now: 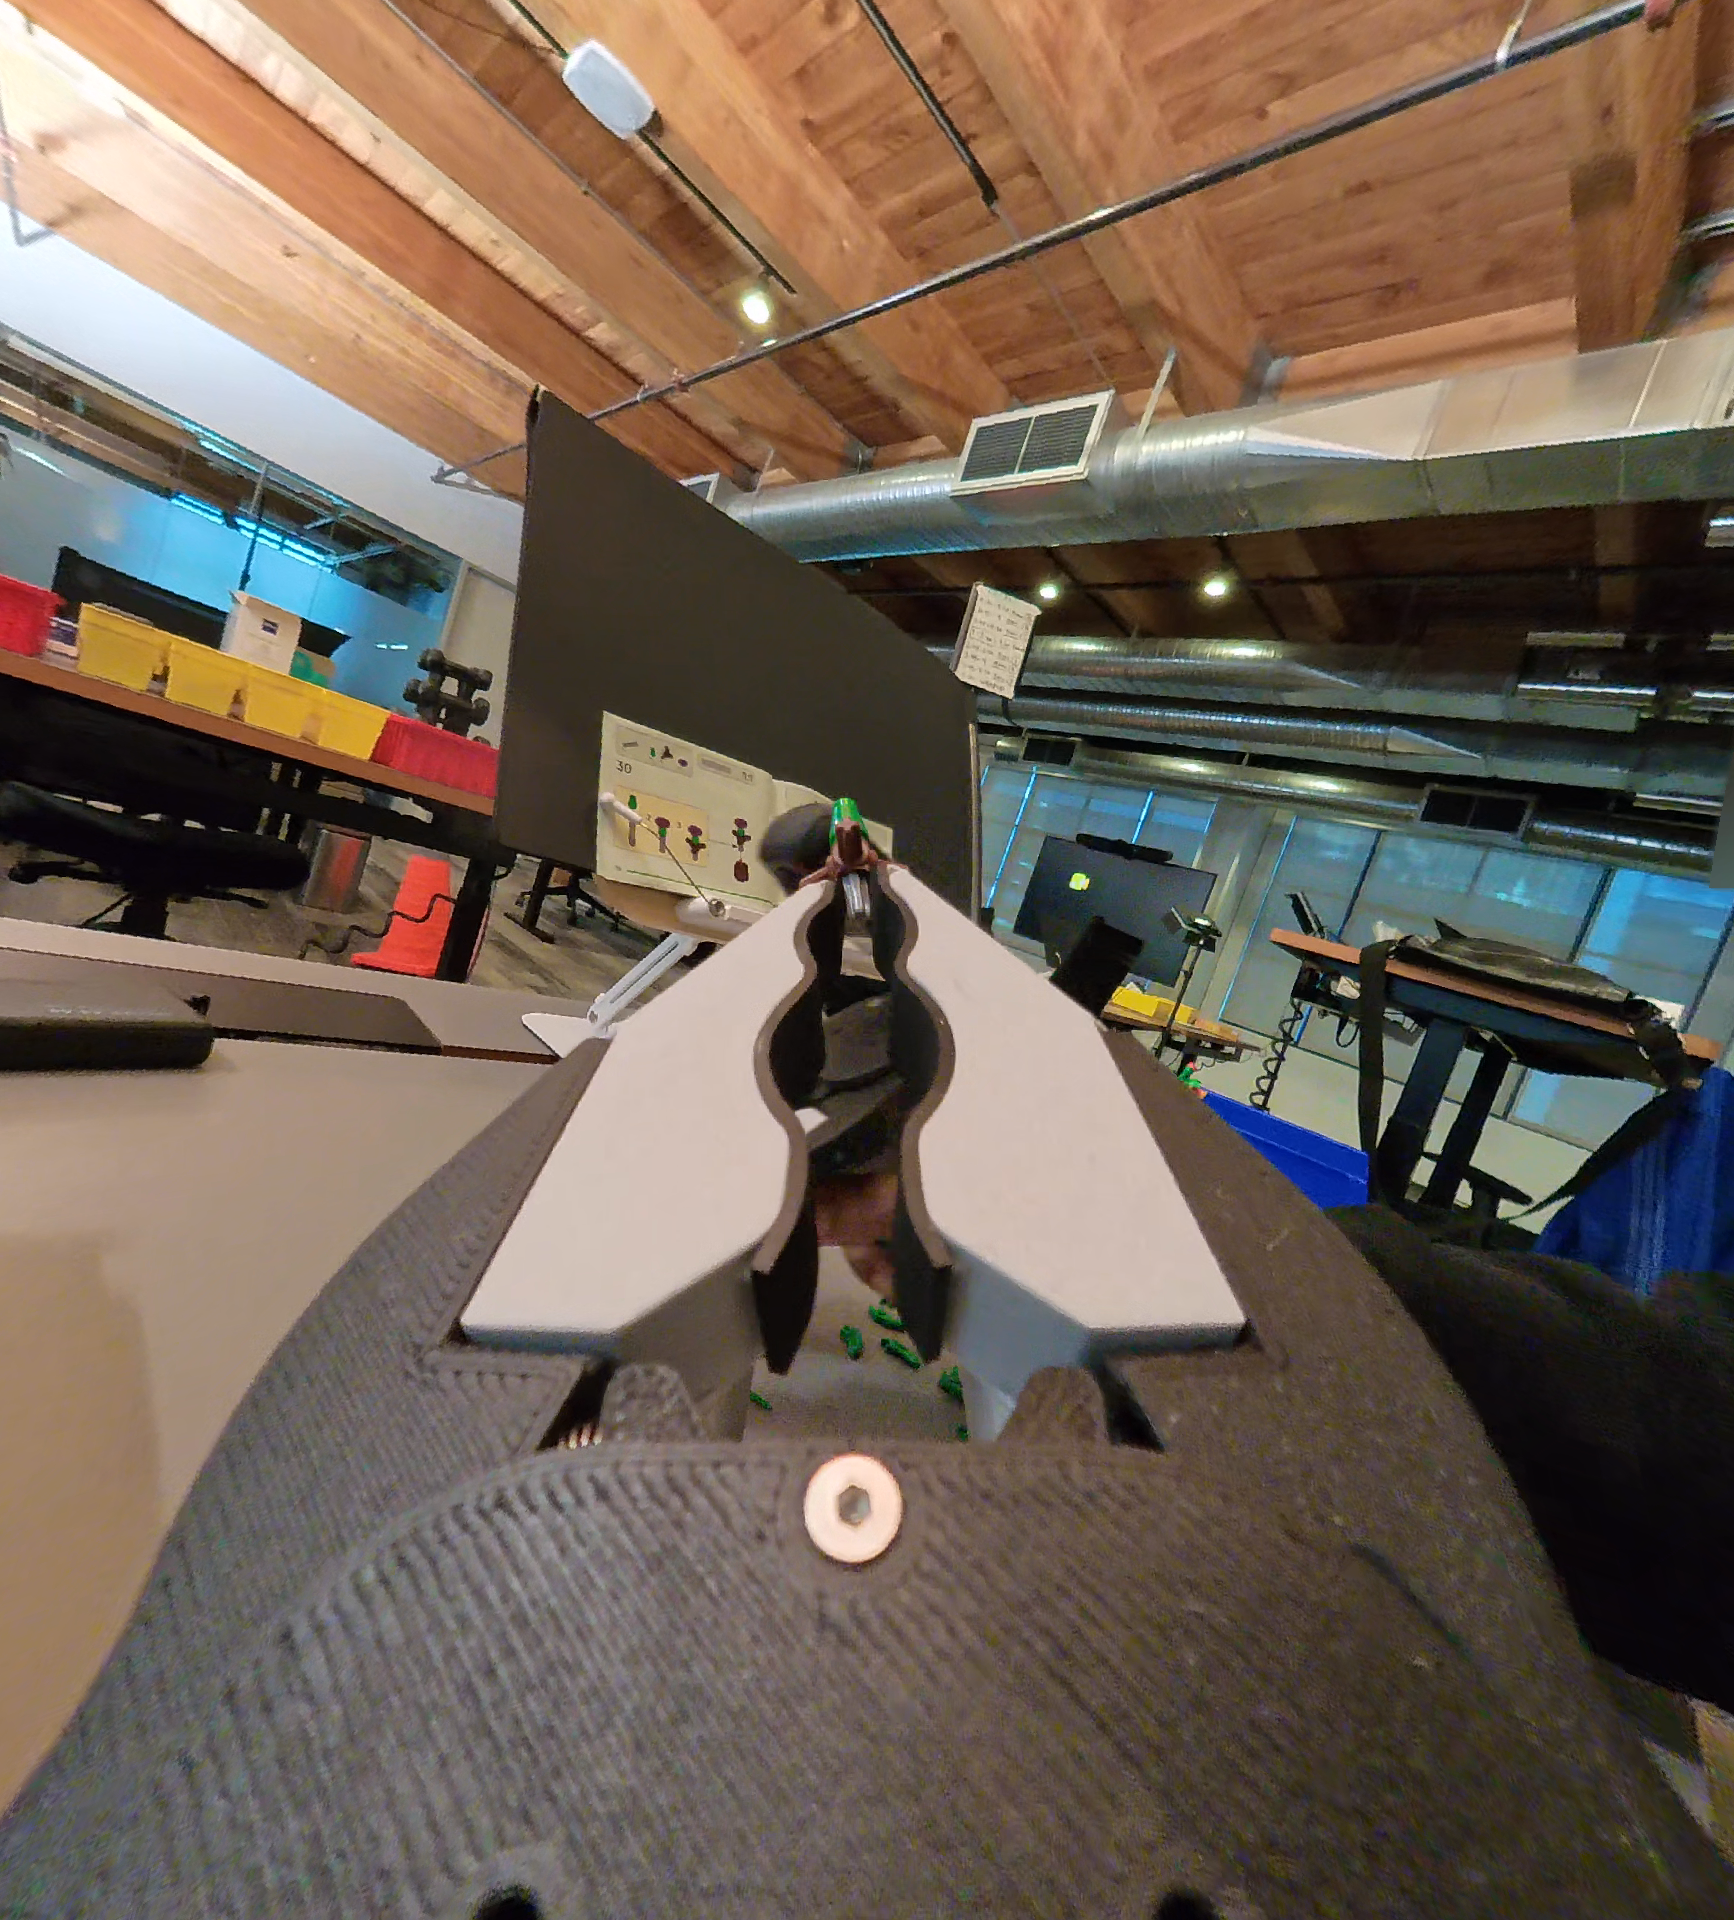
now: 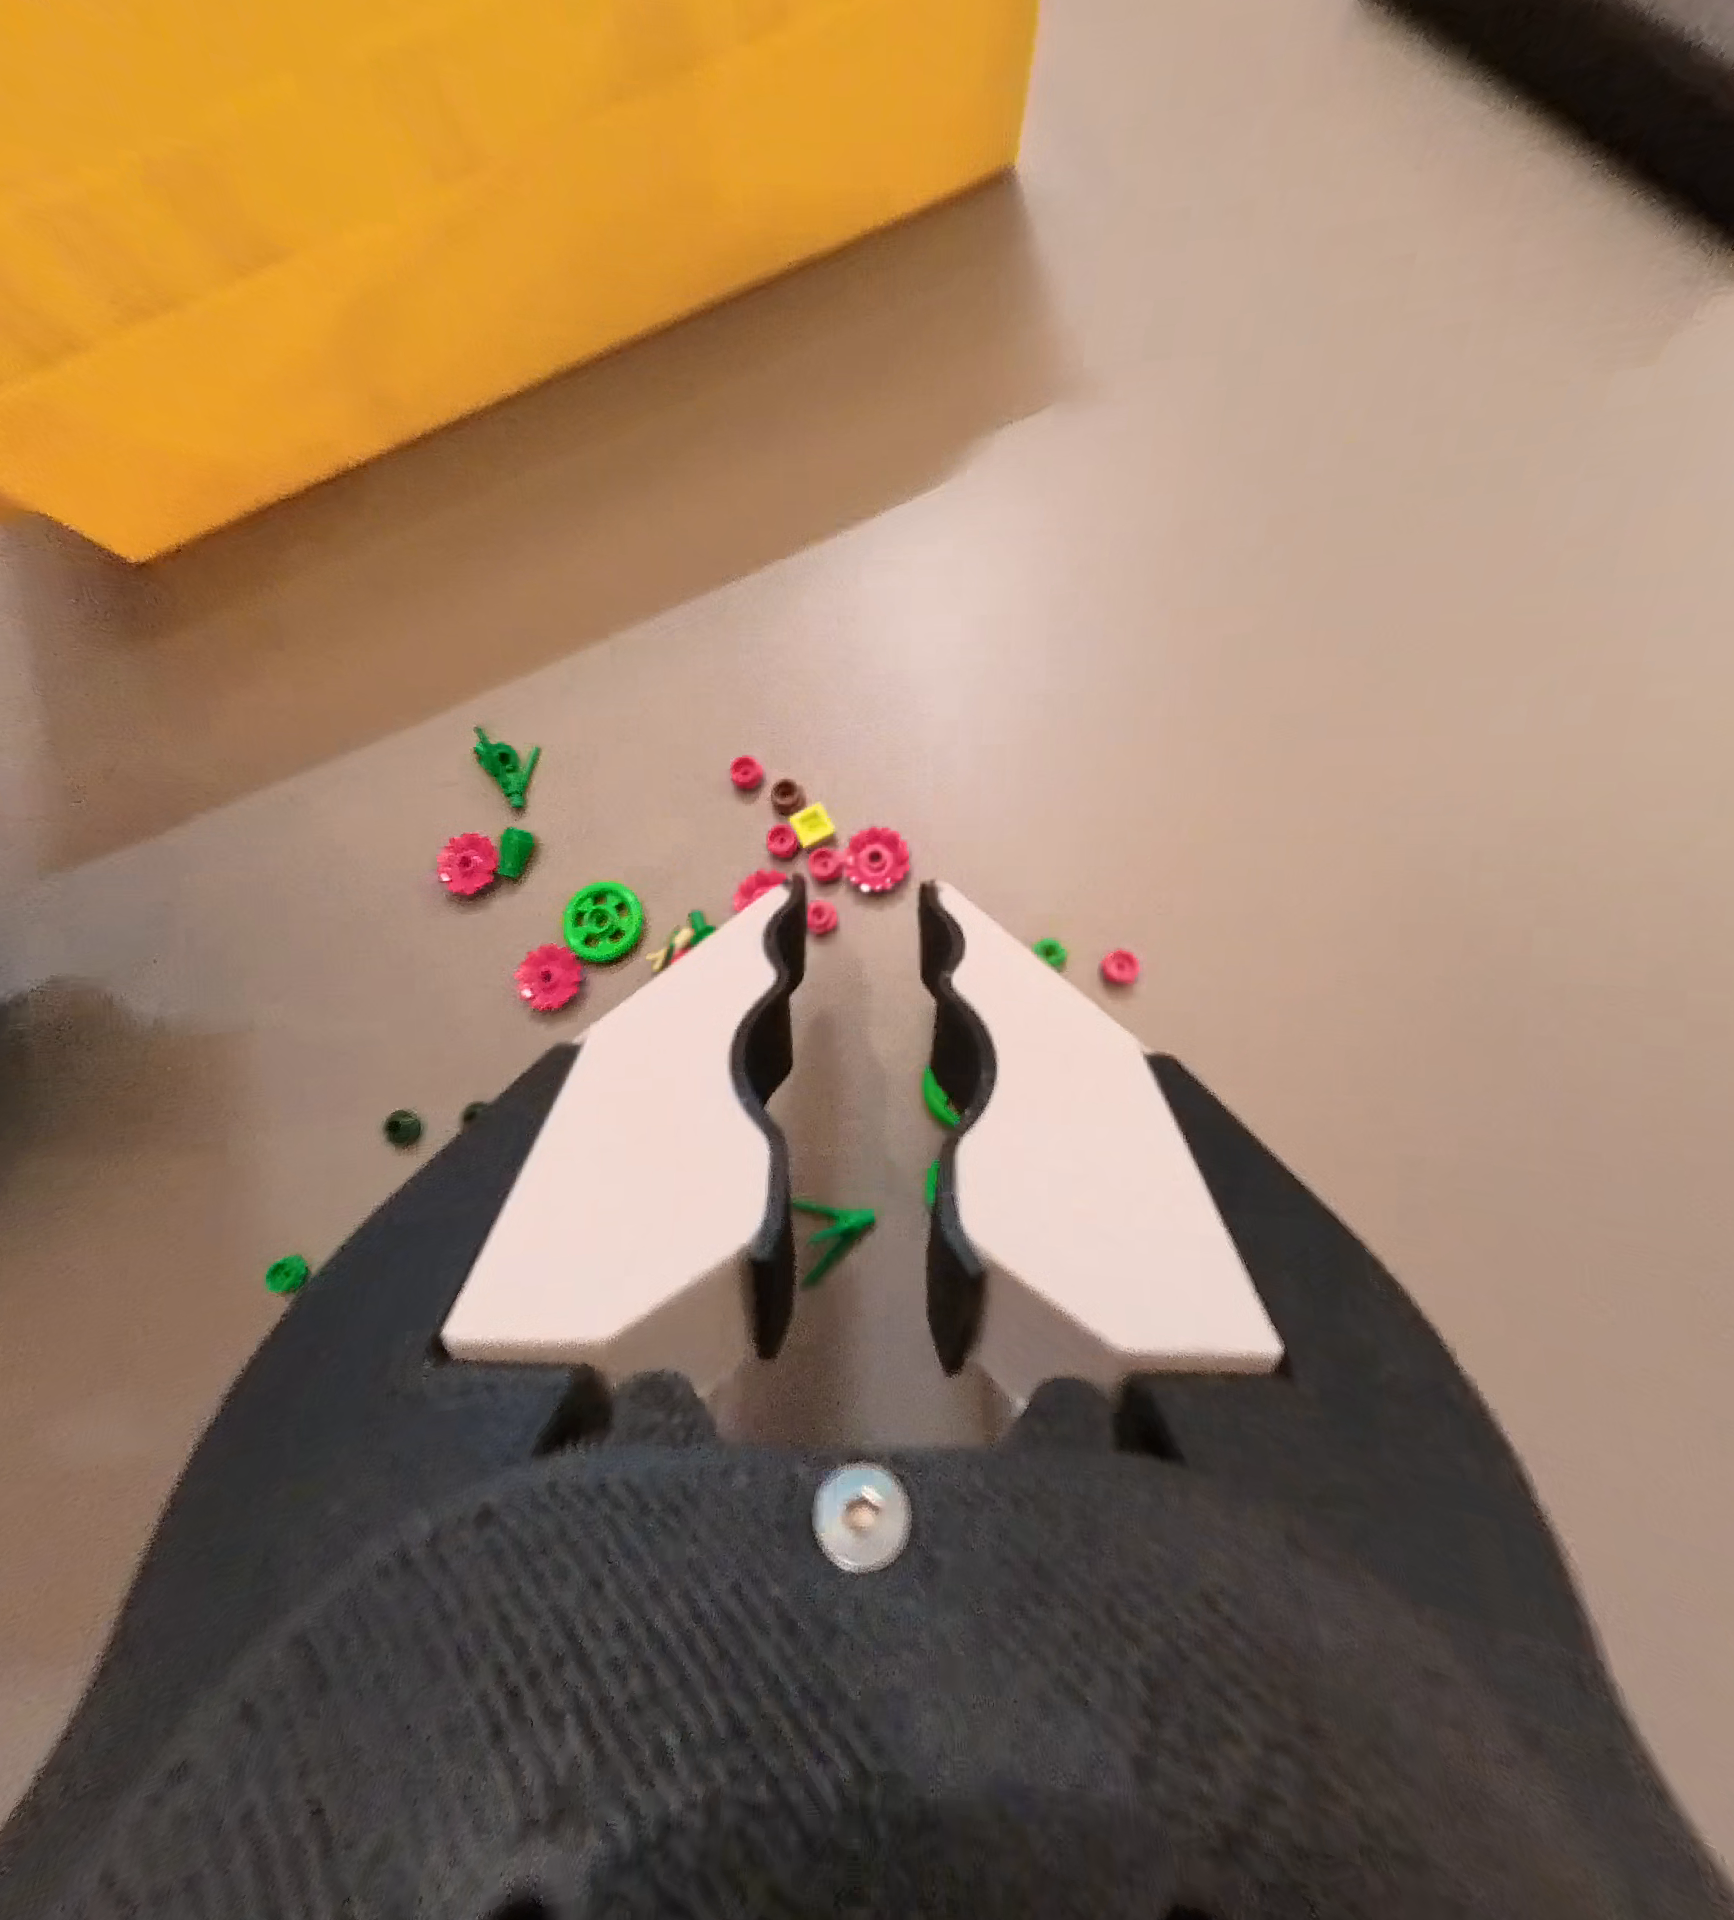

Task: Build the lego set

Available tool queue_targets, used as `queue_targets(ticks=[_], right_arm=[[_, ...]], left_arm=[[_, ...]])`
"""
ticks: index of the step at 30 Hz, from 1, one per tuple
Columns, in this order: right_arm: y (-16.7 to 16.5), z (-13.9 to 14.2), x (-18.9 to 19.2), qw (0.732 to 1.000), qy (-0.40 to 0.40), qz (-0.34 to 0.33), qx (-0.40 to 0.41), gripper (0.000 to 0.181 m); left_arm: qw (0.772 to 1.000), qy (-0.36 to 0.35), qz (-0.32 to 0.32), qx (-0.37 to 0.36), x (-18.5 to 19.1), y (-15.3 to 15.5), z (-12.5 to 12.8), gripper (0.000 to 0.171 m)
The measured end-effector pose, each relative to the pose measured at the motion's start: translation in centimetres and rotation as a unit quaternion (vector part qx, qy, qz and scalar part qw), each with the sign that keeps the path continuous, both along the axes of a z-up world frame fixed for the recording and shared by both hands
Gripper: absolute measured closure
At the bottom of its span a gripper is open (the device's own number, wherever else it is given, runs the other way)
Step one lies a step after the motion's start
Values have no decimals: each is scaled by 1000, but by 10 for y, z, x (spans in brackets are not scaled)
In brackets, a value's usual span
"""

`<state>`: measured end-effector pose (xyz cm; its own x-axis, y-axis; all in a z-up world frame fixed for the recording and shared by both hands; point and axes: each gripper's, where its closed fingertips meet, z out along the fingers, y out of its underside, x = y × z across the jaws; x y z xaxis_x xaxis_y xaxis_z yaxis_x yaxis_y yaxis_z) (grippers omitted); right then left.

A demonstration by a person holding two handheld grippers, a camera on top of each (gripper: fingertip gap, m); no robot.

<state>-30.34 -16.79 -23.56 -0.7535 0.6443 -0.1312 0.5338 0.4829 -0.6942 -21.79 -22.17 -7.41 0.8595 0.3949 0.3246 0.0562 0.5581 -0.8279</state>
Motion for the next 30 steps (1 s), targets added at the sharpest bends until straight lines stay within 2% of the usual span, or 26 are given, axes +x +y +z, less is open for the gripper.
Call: queue_targets(ticks=[3,7,21,30], right_arm=[[-5,-5,-6,998,9,57,24,162],[-2,-11,-7,995,2,84,55,163],[-10,-20,-3,993,-34,101,42,161],[-11,-20,-4,995,-20,92,40,169]], left_arm=[[1000,1,-7,9,0,-4,3,170],[1000,-4,-4,19,-2,-10,4,170],[999,-9,-27,18,3,-3,7,170],[999,-13,-33,28,4,-3,8,170]])
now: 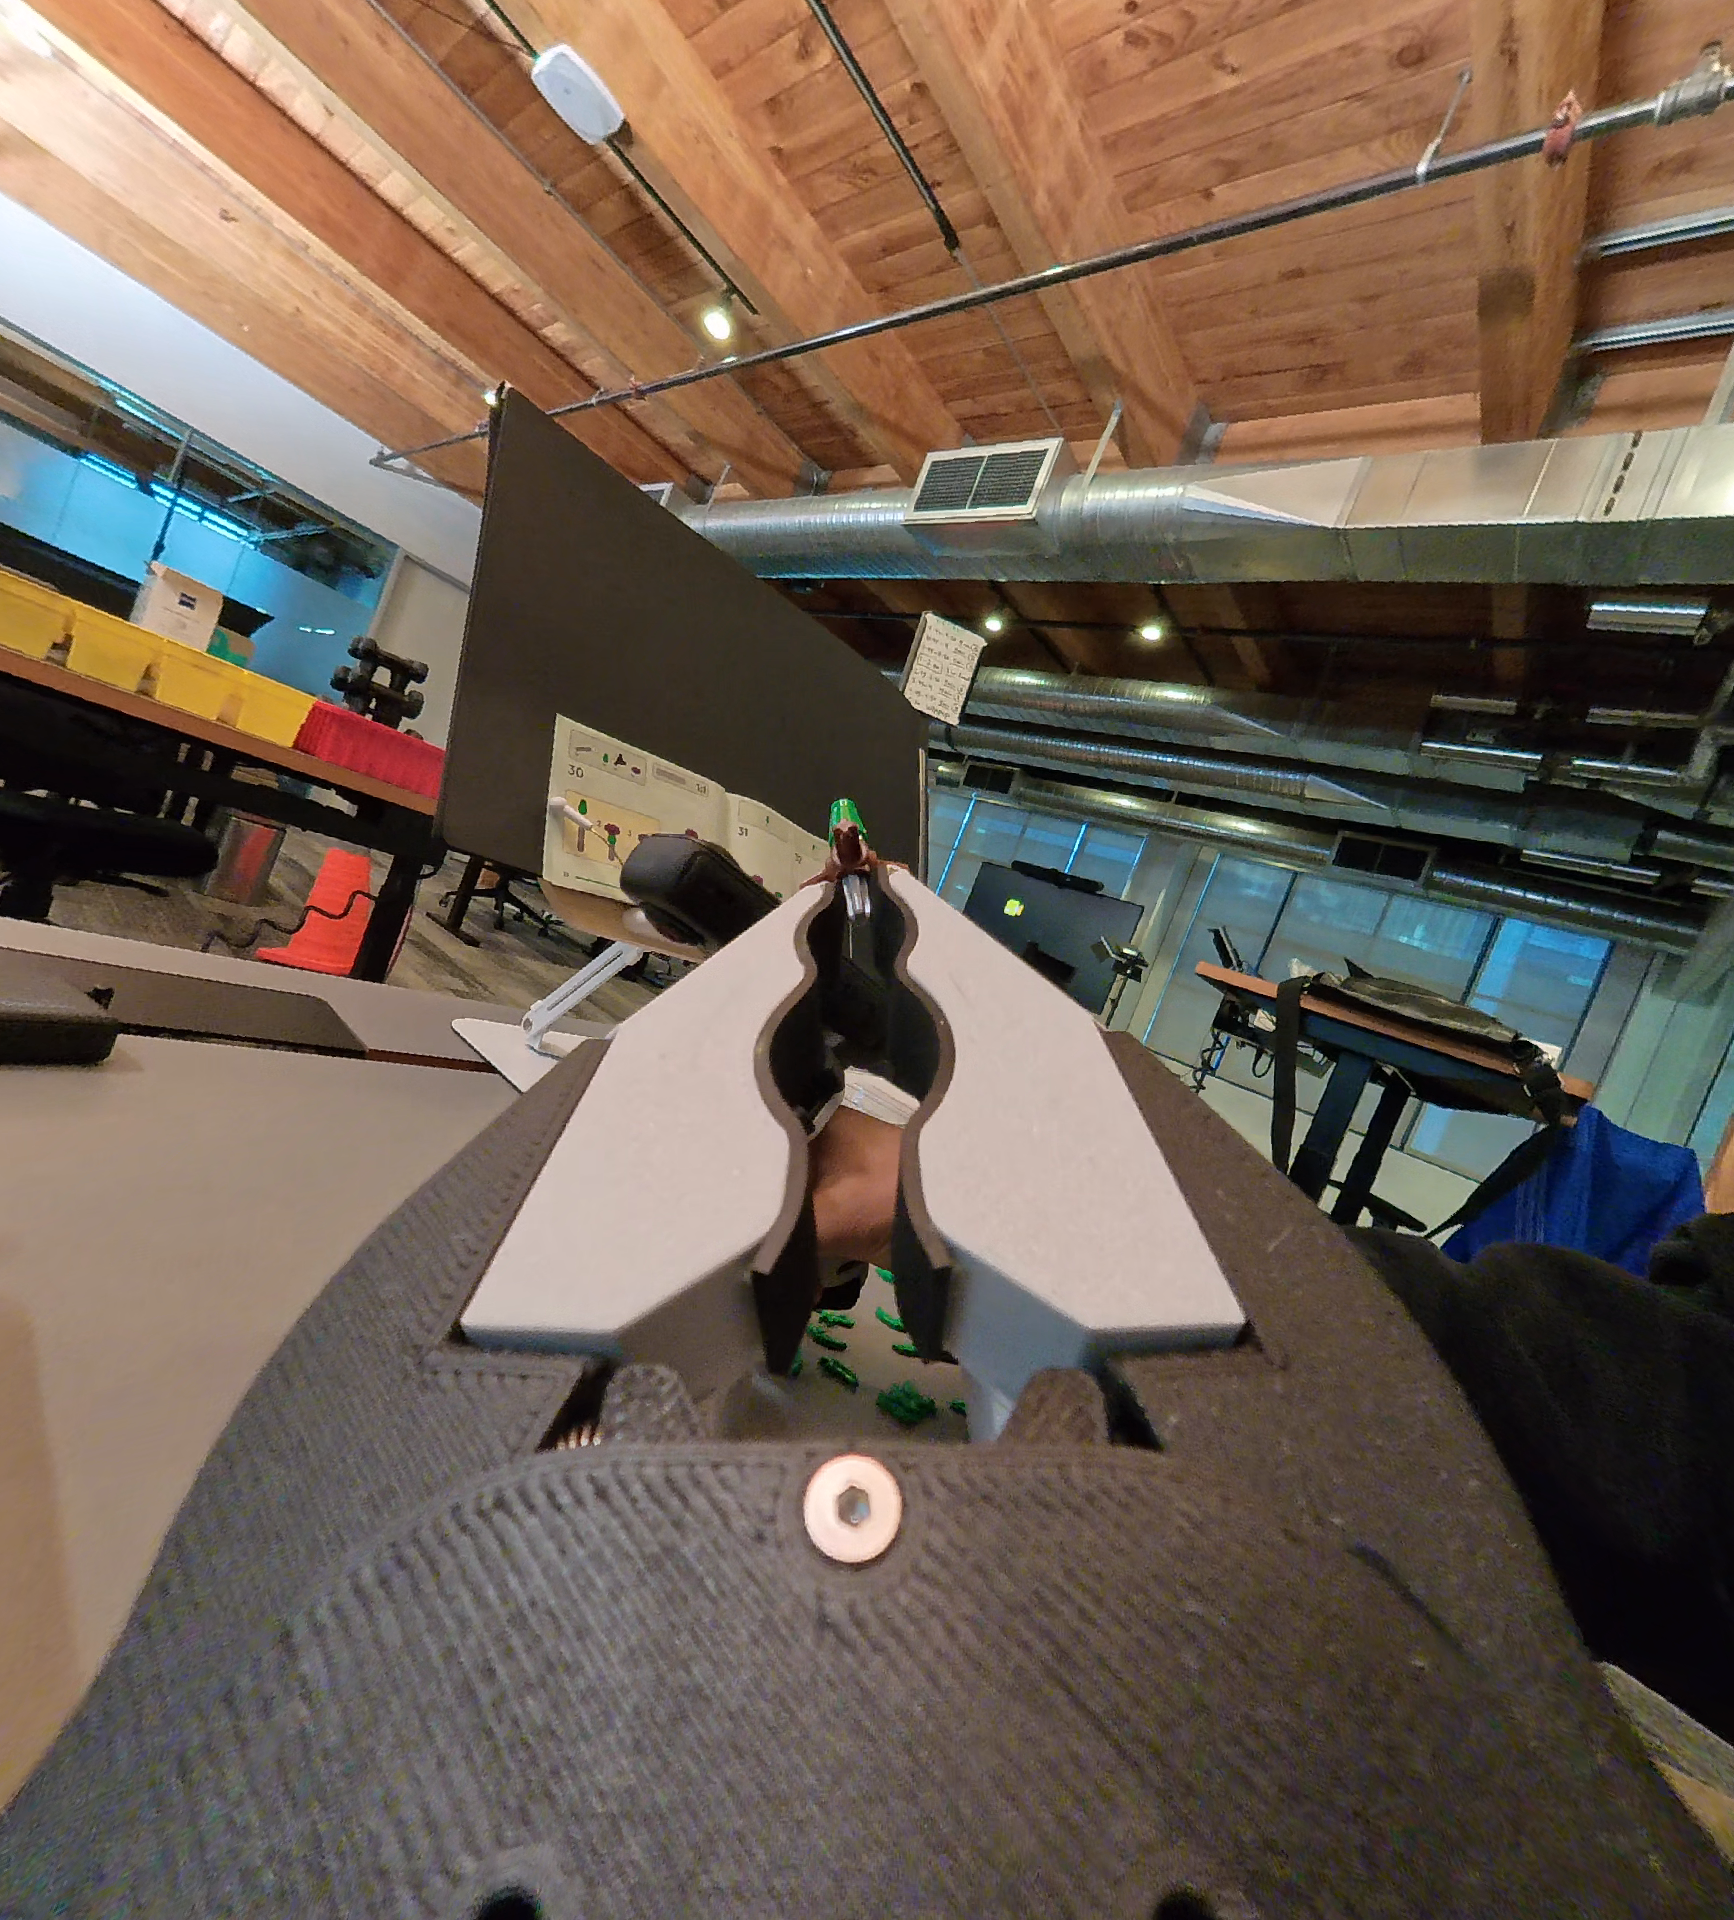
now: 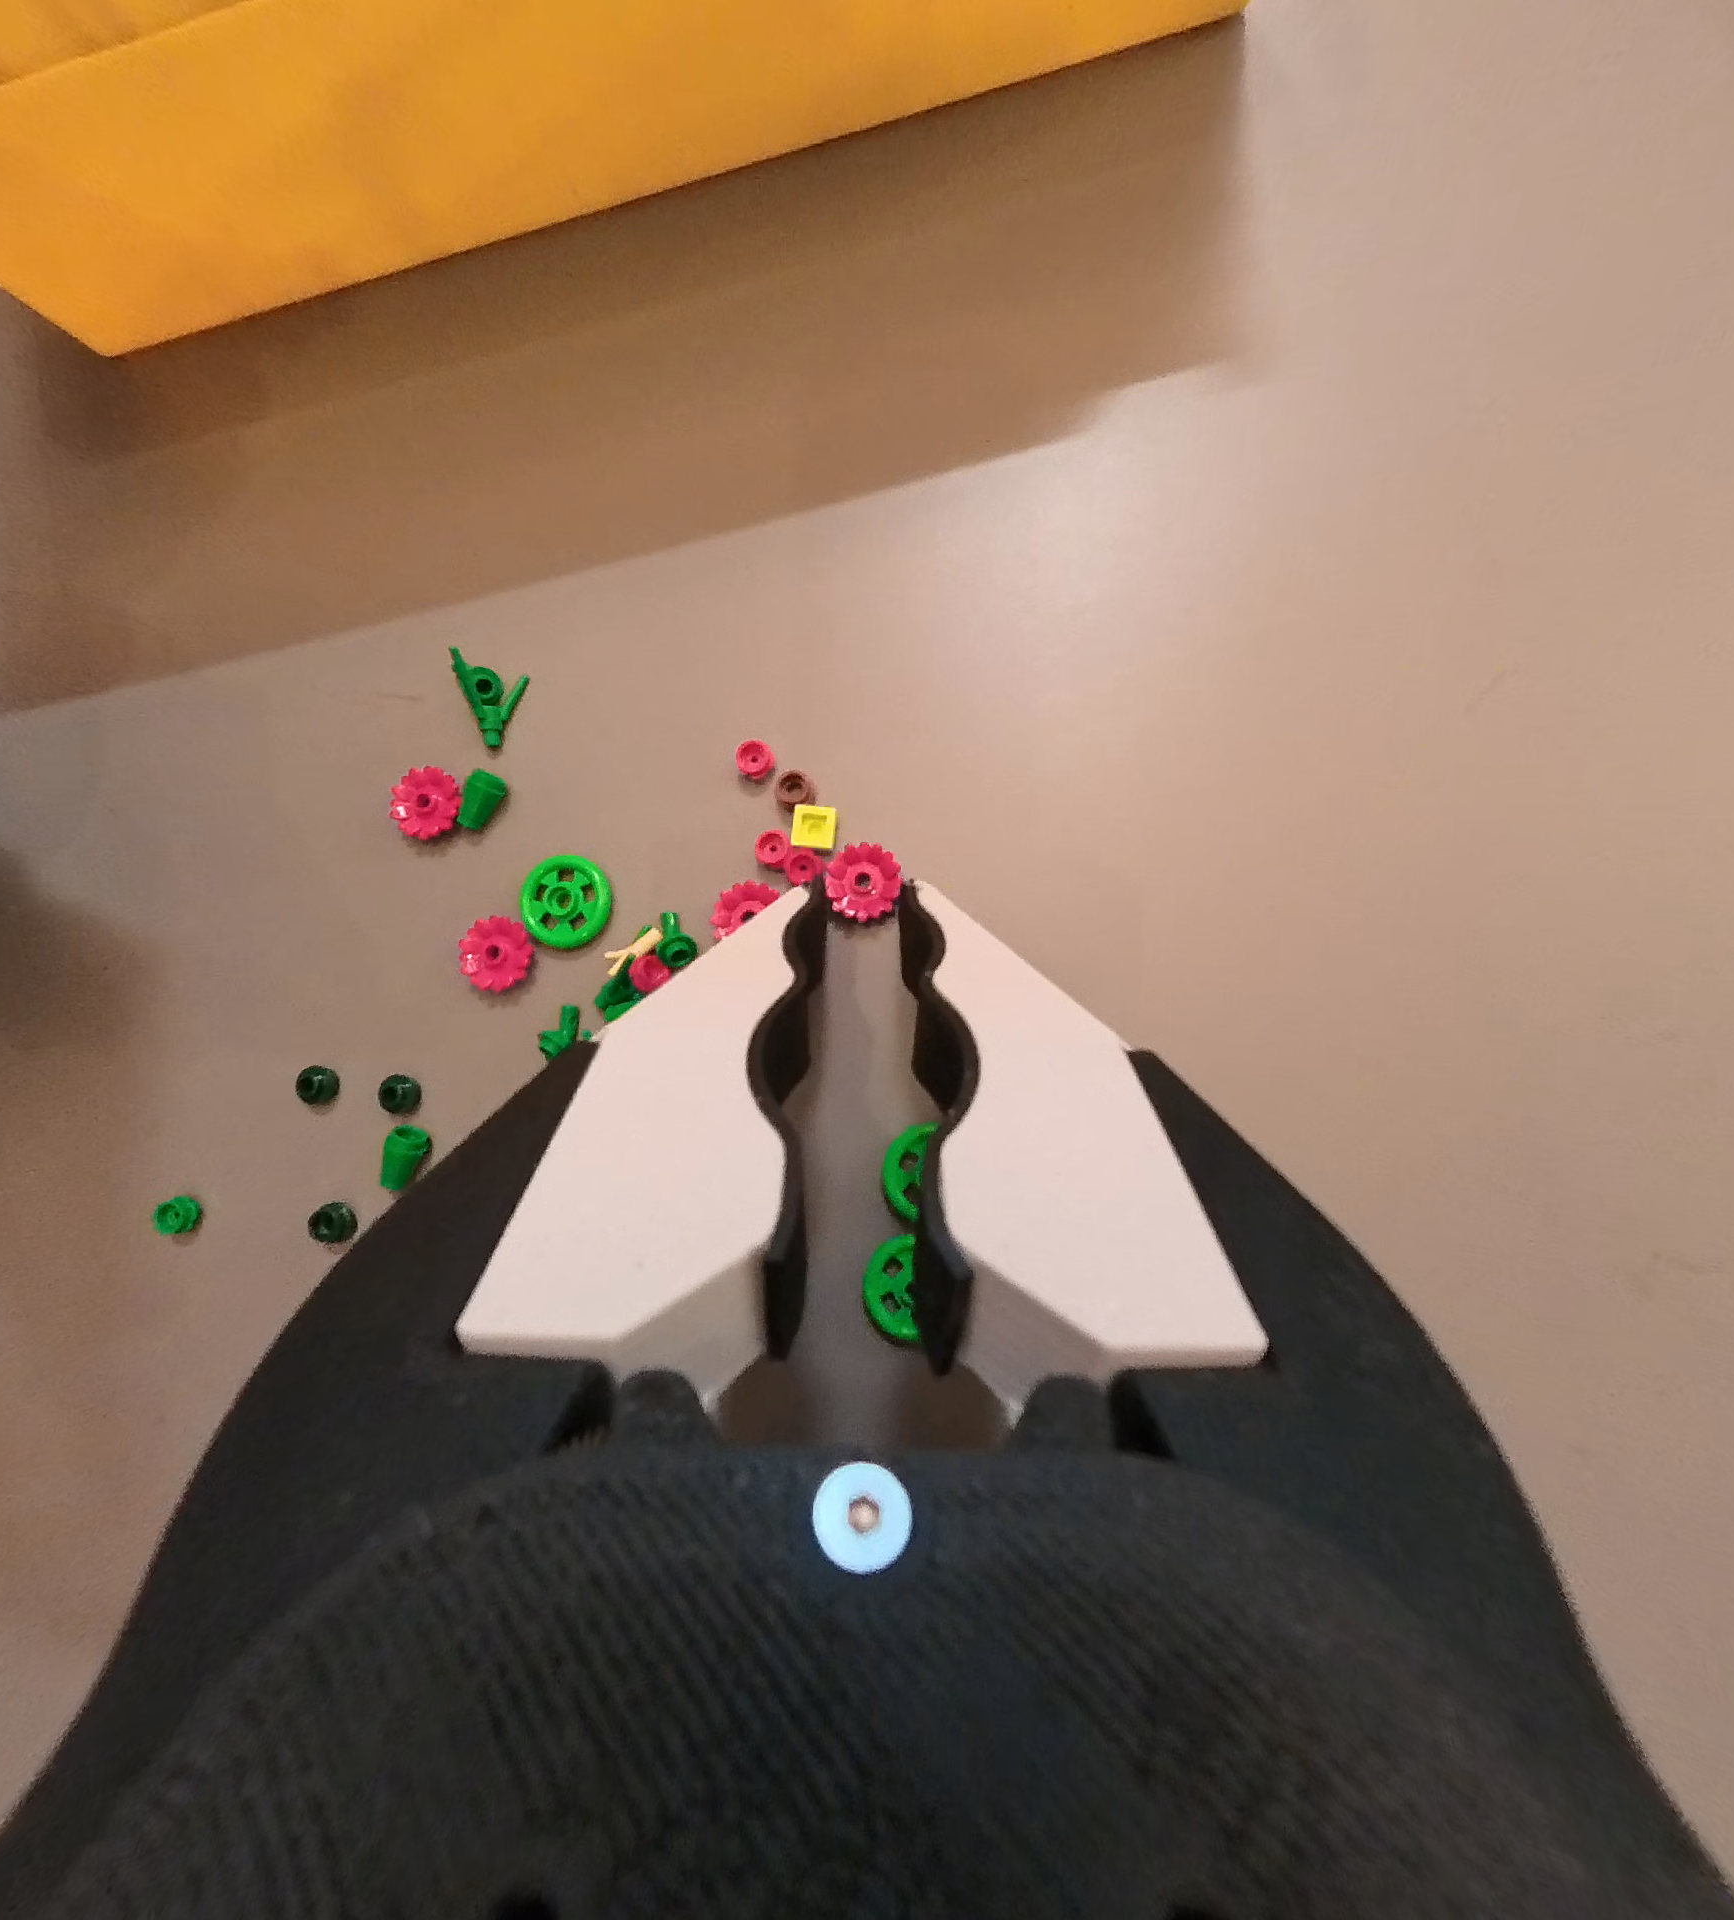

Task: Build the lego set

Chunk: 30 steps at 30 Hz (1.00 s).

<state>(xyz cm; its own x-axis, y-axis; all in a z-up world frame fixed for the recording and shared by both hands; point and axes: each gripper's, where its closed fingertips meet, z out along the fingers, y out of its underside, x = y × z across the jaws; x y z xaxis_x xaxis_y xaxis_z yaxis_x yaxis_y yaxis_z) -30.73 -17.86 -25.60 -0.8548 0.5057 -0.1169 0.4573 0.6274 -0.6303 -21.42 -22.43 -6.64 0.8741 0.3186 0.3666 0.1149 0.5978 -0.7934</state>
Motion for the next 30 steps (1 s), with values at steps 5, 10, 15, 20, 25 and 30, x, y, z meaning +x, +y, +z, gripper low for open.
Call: queue_targets(ticks=[5,10,15,20,25,30], right_arm=[[1,13,1,1000,15,-12,-25,170],[8,41,22,996,37,-30,-69,170],[14,96,79,980,84,-41,-176,170],[44,135,140,959,104,-73,-255,170],[94,155,183,930,128,-137,-316,170],[142,166,209,892,161,-203,-370,170]], left_arm=[[1000,-2,-2,5,0,-1,0,170],[1000,-3,-6,5,1,1,-1,170],[999,-22,-44,8,4,13,-6,170],[993,-34,-114,-1,19,47,-13,170],[980,-28,-192,-34,49,94,-21,170],[964,-11,-257,-61,82,129,-25,170]])
